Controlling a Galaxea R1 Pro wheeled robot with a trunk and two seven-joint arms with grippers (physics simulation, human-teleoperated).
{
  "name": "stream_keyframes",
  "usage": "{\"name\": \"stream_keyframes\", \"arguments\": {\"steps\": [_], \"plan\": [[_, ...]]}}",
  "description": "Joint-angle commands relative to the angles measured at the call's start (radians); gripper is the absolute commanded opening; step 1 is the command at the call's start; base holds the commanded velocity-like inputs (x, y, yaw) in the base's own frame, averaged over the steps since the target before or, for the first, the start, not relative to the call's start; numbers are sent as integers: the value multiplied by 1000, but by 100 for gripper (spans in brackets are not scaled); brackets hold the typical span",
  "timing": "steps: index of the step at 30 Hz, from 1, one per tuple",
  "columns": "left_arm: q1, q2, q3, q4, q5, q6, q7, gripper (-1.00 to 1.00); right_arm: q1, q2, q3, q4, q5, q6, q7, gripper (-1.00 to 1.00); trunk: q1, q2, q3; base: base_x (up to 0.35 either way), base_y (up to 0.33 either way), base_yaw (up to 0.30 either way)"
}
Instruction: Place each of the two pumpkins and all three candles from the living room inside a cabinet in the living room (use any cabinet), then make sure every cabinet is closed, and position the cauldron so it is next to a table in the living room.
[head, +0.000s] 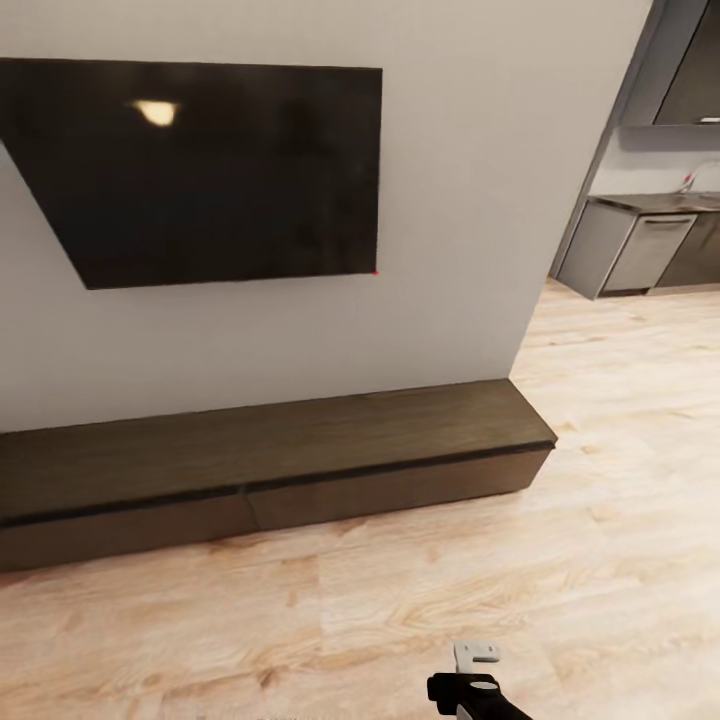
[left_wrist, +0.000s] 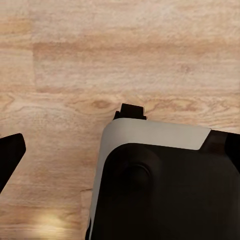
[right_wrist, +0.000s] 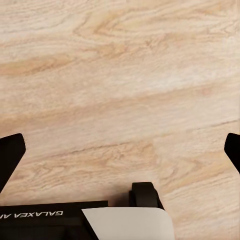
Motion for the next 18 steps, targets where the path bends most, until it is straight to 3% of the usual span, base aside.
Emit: {"name": "stream_keyframes", "arguments": {"steps": [1, 9, 18], "plan": [[0, 0, -9, 0, 6, -2, 5, 100, 0, -1, 9, -3, -7, 6, -7, 100, 0, 0, -1, 0, 0, 291], [0, 0, -9, 0, 6, -2, 5, 100, 0, 0, 9, -4, -8, 6, -7, 100, 0, 0, -1, 0, 0, 263], [0, 0, -9, 0, 6, -2, 5, 100, 0, -1, 8, -3, -8, 6, -7, 100, 0, 0, -1, 0, 0, 42]]}}
